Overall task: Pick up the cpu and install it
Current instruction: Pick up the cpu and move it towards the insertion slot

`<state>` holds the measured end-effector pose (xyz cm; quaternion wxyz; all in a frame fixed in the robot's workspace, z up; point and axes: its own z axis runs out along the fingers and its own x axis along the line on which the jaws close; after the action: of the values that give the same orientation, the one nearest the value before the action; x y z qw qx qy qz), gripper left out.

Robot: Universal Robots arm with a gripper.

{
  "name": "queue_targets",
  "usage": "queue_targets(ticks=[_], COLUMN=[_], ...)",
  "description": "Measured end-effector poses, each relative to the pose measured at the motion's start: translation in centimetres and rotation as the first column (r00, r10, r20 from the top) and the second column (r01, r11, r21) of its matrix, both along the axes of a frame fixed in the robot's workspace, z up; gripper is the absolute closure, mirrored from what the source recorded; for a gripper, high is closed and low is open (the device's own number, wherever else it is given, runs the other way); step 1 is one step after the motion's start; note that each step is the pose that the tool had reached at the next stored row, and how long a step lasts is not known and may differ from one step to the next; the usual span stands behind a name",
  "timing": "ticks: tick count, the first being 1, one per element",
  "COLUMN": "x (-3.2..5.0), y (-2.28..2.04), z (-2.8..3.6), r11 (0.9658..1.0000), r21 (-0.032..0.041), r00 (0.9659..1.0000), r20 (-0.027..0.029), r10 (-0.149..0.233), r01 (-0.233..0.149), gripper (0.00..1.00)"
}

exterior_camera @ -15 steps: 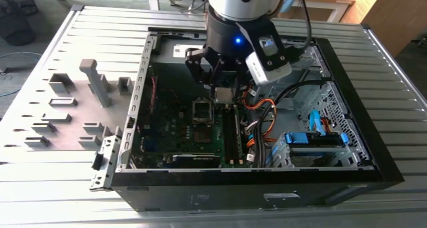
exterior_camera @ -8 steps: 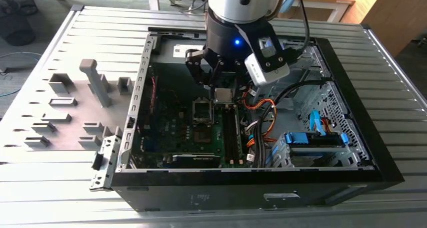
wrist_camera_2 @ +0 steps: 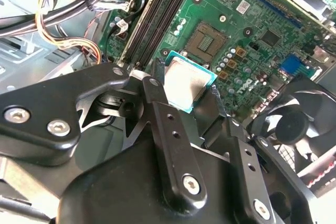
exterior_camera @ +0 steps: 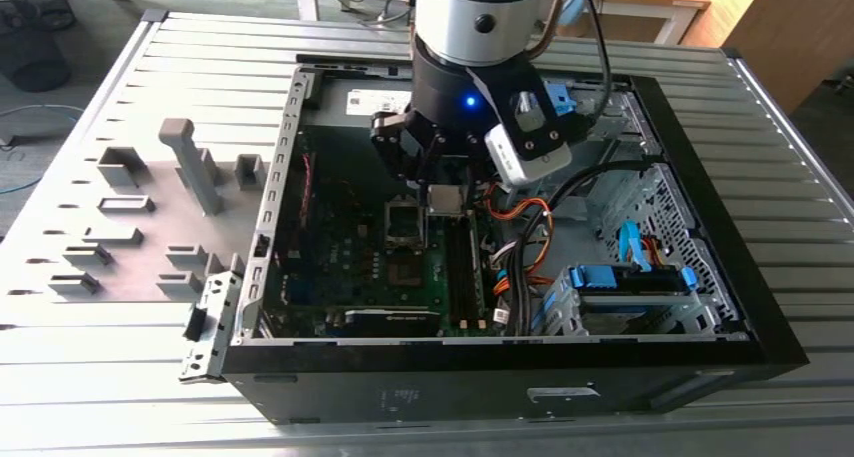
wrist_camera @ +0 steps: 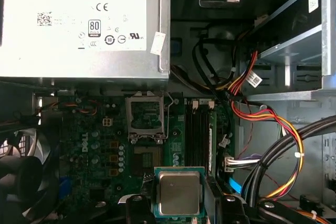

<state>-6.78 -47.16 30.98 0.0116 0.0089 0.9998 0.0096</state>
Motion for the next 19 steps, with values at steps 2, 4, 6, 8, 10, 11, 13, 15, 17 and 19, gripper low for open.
queue_targets(ticks=[2, 4, 6, 8, 10, 11, 13, 15, 17, 19], x=[-0.03, -0.11, -0.23, -0.41, -0.63, -0.71, -0.76, -0.76, -0.76, -0.8], y=[0.0, 0.0, 0.0, 0.0, 0.0, 0.01, 0.0, 0.0, 0.01, 0.0], z=[-0.12, -0.26, -0.39, -0.55, -0.72, -0.78, -0.82, -0.82, -0.83, -0.84], r11=[1.0, 1.0, 1.0, 1.0, 1.0, 1.0, 1.0, 1.0, 1.0, 1.0], r21=[0.0, 0.0001, 0.0, -0.0001, 0.0, -0.0001, -0.0003, -0.0003, -0.0002, -0.0002], r00=[1.0, 1.0, 1.0, 1.0, 1.0, 1.0, 1.0, 1.0, 1.0, 1.0], r20=[0.0, 0.0, 0.0, 0.0, 0.0, 0.0, -0.0001, -0.0001, 0.0, -0.0001], r10=[0.0, 0.0, 0.0, 0.0, 0.0, 0.0, 0.0, 0.0, 0.0, 0.0], r01=[0.0, 0.0, 0.0, 0.0, 0.0, 0.0, 0.0, 0.0, 0.0, 0.0], gripper=[0.53, 0.53, 0.53, 0.53, 0.53, 0.53, 0.53, 0.53, 0.53, 0.53])
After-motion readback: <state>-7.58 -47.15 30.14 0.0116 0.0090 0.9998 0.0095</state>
